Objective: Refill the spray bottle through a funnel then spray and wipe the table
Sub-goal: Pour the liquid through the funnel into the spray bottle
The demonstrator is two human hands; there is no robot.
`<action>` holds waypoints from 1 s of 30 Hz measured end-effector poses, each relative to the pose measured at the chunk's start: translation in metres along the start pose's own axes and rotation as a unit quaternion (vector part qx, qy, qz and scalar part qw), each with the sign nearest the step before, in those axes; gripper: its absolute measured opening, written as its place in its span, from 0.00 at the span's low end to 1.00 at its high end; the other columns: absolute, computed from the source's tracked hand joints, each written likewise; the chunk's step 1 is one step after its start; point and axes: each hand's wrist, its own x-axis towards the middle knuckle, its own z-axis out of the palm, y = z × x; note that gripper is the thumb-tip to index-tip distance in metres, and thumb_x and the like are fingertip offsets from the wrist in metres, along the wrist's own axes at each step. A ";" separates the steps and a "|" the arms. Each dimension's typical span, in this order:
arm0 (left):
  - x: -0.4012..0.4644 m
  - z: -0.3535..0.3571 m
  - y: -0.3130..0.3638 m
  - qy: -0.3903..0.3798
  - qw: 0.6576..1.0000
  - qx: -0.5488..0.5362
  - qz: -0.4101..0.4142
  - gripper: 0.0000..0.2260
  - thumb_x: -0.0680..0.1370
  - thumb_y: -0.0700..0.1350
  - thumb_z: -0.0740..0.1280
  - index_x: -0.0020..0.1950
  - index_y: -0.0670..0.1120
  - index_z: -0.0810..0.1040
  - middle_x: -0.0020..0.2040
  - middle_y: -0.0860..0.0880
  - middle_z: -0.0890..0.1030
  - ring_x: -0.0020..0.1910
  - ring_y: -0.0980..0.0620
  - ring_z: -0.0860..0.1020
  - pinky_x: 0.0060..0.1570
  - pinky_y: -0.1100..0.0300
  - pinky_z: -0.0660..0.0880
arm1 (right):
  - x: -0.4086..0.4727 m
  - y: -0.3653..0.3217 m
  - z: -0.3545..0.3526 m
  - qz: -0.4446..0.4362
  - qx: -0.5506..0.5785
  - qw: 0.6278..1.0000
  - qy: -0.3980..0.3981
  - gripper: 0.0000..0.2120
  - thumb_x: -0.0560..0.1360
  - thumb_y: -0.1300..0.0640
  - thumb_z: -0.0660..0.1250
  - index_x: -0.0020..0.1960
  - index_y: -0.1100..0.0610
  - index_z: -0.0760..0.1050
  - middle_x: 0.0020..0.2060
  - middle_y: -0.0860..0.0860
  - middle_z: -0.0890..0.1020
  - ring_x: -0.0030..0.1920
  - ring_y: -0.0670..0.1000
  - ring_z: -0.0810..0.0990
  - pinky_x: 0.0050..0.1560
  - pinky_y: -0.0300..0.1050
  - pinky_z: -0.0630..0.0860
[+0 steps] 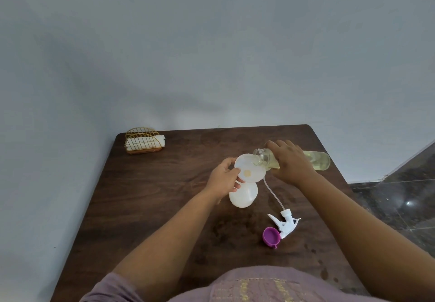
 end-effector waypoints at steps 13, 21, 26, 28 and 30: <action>0.000 0.000 -0.001 0.005 1.000 0.004 0.002 0.14 0.82 0.44 0.60 0.68 0.51 0.71 0.53 0.47 0.81 0.40 0.52 0.80 0.44 0.59 0.80 | -0.002 -0.001 -0.001 0.005 -0.008 1.000 -0.012 0.24 0.64 0.55 0.72 0.58 0.52 0.70 0.46 0.49 0.75 0.50 0.54 0.73 0.51 0.49 0.71; 0.001 0.001 -0.001 0.006 1.000 0.007 0.003 0.14 0.82 0.44 0.61 0.68 0.51 0.70 0.54 0.46 0.81 0.40 0.52 0.80 0.43 0.59 0.80 | -0.002 -0.002 -0.002 0.005 -0.011 1.000 -0.012 0.24 0.64 0.55 0.72 0.59 0.52 0.70 0.46 0.49 0.75 0.50 0.54 0.73 0.51 0.48 0.71; 0.000 0.001 0.000 0.005 1.000 0.010 0.003 0.15 0.82 0.45 0.61 0.69 0.51 0.70 0.55 0.47 0.81 0.41 0.51 0.80 0.43 0.60 0.80 | -0.002 -0.001 -0.004 0.002 -0.014 1.000 -0.009 0.25 0.64 0.54 0.73 0.60 0.52 0.70 0.46 0.49 0.75 0.50 0.54 0.73 0.50 0.48 0.70; 0.001 0.001 0.000 0.007 1.000 0.009 0.002 0.14 0.82 0.45 0.61 0.68 0.51 0.70 0.53 0.47 0.82 0.40 0.52 0.80 0.43 0.59 0.80 | -0.002 -0.001 -0.005 0.001 -0.017 1.000 -0.008 0.26 0.64 0.54 0.73 0.60 0.52 0.70 0.47 0.49 0.76 0.50 0.54 0.73 0.51 0.48 0.70; 0.001 0.000 -0.001 0.006 1.000 0.004 0.002 0.14 0.82 0.44 0.61 0.67 0.52 0.71 0.50 0.48 0.82 0.40 0.52 0.80 0.44 0.58 0.80 | -0.002 -0.001 -0.005 0.001 -0.016 1.000 -0.006 0.26 0.65 0.54 0.73 0.61 0.52 0.70 0.47 0.49 0.76 0.50 0.54 0.73 0.52 0.48 0.70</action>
